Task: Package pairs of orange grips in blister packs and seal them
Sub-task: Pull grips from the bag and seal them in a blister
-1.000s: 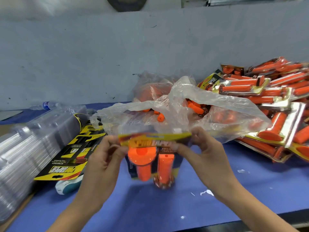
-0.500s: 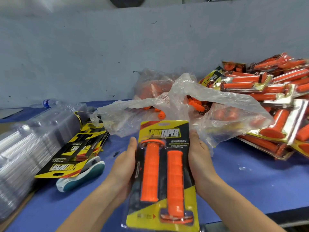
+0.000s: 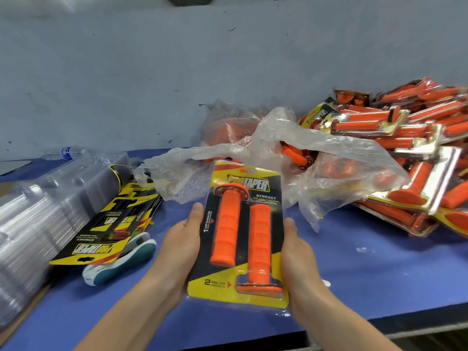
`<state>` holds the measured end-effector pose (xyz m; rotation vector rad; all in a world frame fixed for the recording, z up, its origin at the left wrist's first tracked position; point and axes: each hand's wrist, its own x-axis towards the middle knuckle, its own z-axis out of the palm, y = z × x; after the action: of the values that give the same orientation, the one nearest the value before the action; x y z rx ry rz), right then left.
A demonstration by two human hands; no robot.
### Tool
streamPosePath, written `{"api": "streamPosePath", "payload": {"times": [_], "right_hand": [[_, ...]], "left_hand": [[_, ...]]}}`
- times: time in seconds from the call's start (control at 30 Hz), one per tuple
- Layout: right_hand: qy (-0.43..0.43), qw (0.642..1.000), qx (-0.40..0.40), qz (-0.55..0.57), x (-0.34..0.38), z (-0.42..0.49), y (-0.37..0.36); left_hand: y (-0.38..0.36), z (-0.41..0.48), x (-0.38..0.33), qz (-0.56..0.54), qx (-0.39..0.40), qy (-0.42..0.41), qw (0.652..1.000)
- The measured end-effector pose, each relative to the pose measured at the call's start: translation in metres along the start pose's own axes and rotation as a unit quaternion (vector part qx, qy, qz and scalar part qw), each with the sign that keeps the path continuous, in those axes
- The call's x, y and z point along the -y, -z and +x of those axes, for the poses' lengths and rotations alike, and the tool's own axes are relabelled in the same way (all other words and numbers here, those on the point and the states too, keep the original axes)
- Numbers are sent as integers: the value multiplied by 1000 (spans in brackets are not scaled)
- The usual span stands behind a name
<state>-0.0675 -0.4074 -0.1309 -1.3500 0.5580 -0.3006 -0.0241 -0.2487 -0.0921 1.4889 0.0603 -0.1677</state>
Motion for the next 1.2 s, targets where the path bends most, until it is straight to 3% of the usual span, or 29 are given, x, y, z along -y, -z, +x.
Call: {"api": "streamPosePath", "payload": {"times": [0.07,0.13,0.2,0.23,0.27,0.3,0.37,0.4,0.43,0.47,0.57,0.63,0.7,0.8,0.87,0.97,1.1,1.2], "right_hand": [[37,999,-6,2,4,2,0],[82,997,-2,10,6,2,-1],[121,993,16,12,8,4,-3],[129,991,38,8,9,6,-5],[130,989,70,2,9,10,-7],[120,987,107,-7,11,13,-9],[66,979,192,-23,16,17,-10],[55,974,216,-50,15,20,-8],[60,967,229,-90,16,22,-2],[53,964,225,-131,15,27,5],[80,935,197,-283,8,26,20],[132,889,215,-382,4,19,28],[100,891,237,-373,0,12,39],[65,860,308,-402,1,-7,57],[11,891,337,-304,0,-17,62],[-72,945,266,-175,-6,-21,53],[-94,966,209,-117,-14,-18,40],[-92,970,193,-115,-12,-9,40]], "left_hand": [[-2,-4,0,-37,21,49,998],[-3,-11,-5,-34,19,29,999],[-1,-14,-11,44,-4,-110,993],[0,-18,-15,100,-18,-216,971],[2,-23,-18,163,-29,-322,932],[6,-25,-18,251,-40,-421,871],[11,-28,-17,442,-47,-574,688],[11,-29,-10,509,-32,-623,593],[9,-28,-2,546,-20,-649,529],[7,-26,6,564,-21,-656,500],[-1,-19,22,583,-55,-651,482],[0,-15,32,581,-75,-660,471],[2,-11,40,577,-65,-662,475],[1,-5,51,605,-46,-650,457],[-4,-4,57,630,-27,-634,448],[-10,-8,66,644,-6,-605,469],[-20,-14,72,649,-8,-562,513],[-20,-17,80,646,-22,-576,501]]}}
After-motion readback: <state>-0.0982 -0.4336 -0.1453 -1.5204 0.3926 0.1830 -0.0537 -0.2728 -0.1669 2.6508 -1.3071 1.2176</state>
